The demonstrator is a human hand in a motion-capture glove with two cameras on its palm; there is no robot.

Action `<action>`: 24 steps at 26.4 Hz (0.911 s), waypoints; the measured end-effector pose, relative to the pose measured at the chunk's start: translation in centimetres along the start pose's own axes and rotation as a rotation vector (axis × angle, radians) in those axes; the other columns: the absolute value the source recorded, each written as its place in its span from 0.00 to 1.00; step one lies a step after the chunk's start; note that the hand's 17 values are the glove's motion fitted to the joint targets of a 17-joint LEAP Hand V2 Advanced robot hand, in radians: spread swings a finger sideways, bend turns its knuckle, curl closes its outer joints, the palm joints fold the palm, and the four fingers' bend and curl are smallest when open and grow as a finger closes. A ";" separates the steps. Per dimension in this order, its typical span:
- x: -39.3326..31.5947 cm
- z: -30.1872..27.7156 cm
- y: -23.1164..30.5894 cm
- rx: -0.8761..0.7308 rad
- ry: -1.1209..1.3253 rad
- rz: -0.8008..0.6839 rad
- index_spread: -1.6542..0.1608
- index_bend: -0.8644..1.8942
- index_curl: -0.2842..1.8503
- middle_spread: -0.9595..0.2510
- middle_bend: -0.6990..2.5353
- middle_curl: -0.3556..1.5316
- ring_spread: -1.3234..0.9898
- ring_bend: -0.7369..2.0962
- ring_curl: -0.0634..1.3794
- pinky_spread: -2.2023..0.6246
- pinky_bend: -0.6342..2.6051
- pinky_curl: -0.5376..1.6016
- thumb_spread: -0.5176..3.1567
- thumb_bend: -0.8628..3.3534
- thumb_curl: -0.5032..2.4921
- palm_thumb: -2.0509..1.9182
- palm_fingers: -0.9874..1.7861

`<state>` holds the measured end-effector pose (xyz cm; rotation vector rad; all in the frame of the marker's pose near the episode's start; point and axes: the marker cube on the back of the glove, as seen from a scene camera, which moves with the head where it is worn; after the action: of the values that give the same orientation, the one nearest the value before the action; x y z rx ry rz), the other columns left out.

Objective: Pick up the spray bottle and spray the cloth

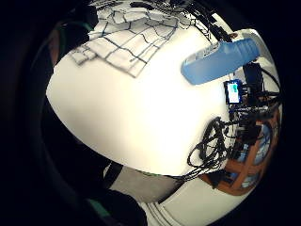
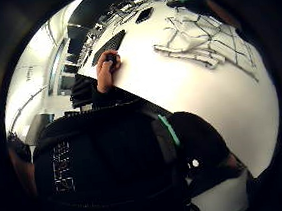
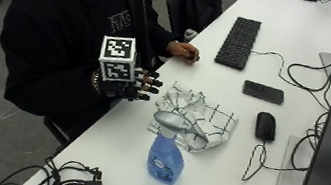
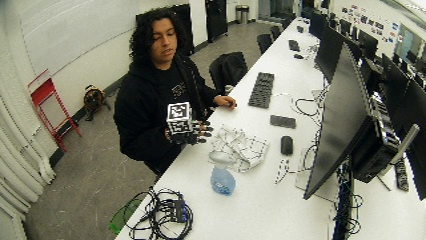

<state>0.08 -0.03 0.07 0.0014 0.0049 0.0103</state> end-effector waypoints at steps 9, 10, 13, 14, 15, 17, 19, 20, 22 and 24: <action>0.8 -0.4 0.2 0.001 -0.008 0.020 0.73 0.36 0.20 0.71 0.29 0.27 0.51 0.42 0.18 0.81 0.33 0.35 0.37 0.26 0.21 0.63 0.54; 1.1 -0.6 0.3 0.000 -0.003 0.027 0.72 0.36 0.20 0.71 0.29 0.28 0.51 0.42 0.19 0.81 0.33 0.35 0.38 0.26 0.21 0.63 0.54; 2.3 -1.1 0.8 -0.006 0.014 0.053 0.71 0.36 0.20 0.71 0.29 0.29 0.51 0.42 0.20 0.82 0.33 0.36 0.40 0.25 0.22 0.63 0.54; 2.8 -1.2 0.9 -0.009 0.021 0.065 0.71 0.36 0.21 0.71 0.29 0.29 0.51 0.42 0.20 0.82 0.33 0.36 0.40 0.25 0.22 0.63 0.54; 3.4 -1.4 1.1 -0.012 0.027 0.079 0.71 0.36 0.21 0.70 0.29 0.30 0.51 0.42 0.20 0.82 0.33 0.36 0.41 0.25 0.22 0.63 0.54; 4.8 -1.9 1.5 -0.014 0.039 0.112 0.71 0.36 0.21 0.70 0.29 0.30 0.51 0.42 0.21 0.82 0.33 0.37 0.42 0.25 0.23 0.63 0.55; 6.5 -2.5 1.9 -0.010 0.049 0.149 0.70 0.36 0.21 0.70 0.30 0.31 0.50 0.42 0.21 0.82 0.33 0.37 0.42 0.24 0.23 0.63 0.55; 7.5 -2.9 2.0 -0.007 0.055 0.171 0.70 0.36 0.21 0.70 0.30 0.32 0.50 0.42 0.21 0.82 0.33 0.37 0.43 0.24 0.23 0.63 0.56; 9.8 -3.9 2.0 0.010 0.068 0.224 0.70 0.36 0.22 0.70 0.30 0.32 0.50 0.42 0.22 0.82 0.32 0.37 0.43 0.24 0.23 0.63 0.56; 12.3 -5.0 0.9 0.055 0.065 0.293 0.70 0.37 0.22 0.69 0.30 0.33 0.50 0.42 0.22 0.82 0.32 0.37 0.44 0.24 0.23 0.64 0.57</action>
<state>12.33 1.00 -4.97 0.0571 0.0702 0.3035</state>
